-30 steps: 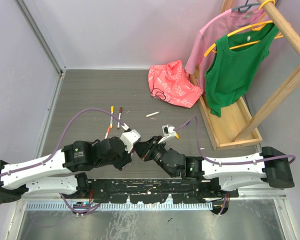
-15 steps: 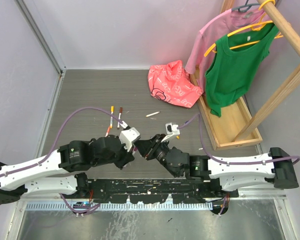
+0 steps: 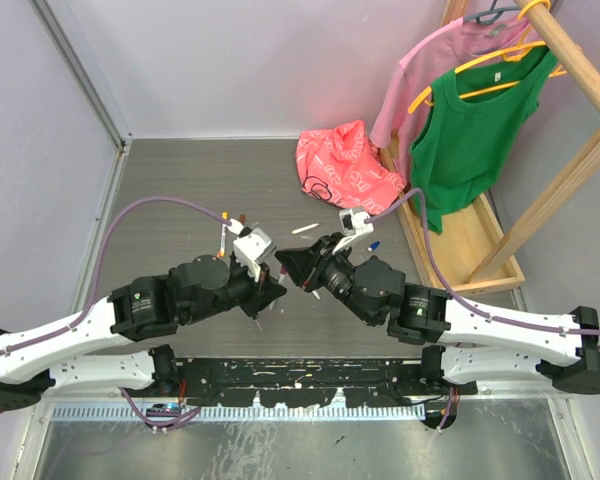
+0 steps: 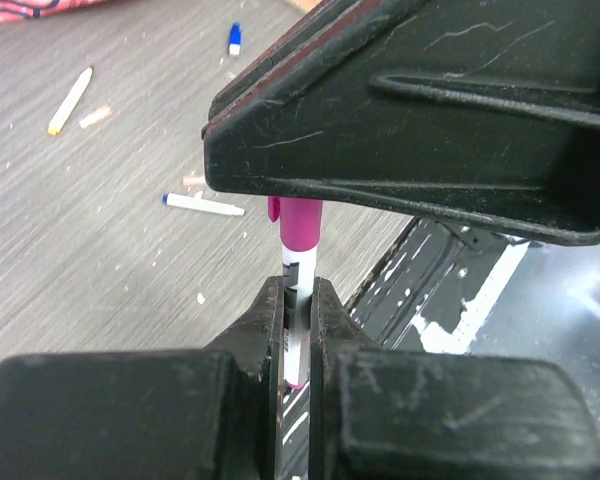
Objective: Insert the pens into the pen caps
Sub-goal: Press the pen cap onto the pen.
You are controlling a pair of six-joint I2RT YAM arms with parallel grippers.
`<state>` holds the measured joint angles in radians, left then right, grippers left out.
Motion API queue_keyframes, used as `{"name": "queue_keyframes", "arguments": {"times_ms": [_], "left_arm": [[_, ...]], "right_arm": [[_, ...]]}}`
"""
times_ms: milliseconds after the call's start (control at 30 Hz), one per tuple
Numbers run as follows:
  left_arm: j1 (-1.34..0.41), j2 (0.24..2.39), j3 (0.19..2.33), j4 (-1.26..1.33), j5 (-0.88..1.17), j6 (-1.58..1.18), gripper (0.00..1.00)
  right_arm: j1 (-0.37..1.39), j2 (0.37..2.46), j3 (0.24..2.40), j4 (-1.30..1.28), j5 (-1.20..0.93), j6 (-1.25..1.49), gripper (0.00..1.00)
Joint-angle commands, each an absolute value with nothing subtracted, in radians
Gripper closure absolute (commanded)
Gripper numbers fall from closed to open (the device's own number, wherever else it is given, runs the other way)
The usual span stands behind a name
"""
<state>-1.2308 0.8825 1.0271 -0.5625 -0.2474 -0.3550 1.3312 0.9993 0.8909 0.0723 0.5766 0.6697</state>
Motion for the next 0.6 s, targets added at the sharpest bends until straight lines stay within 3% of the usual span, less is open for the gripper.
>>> {"name": "queue_keyframes", "arguments": {"times_ms": [0, 567], "left_arm": [[-1.211, 0.869, 1.128, -0.140, -0.329, -0.358, 1.00], [-1.234, 0.902, 1.081, -0.235, -0.236, -0.363, 1.00]], "right_arm": [[1.332, 0.995, 0.943, -0.128, 0.391, 0.586, 0.95], [1.308, 0.902, 1.089, -0.126, 0.436, 0.445, 0.62]]}}
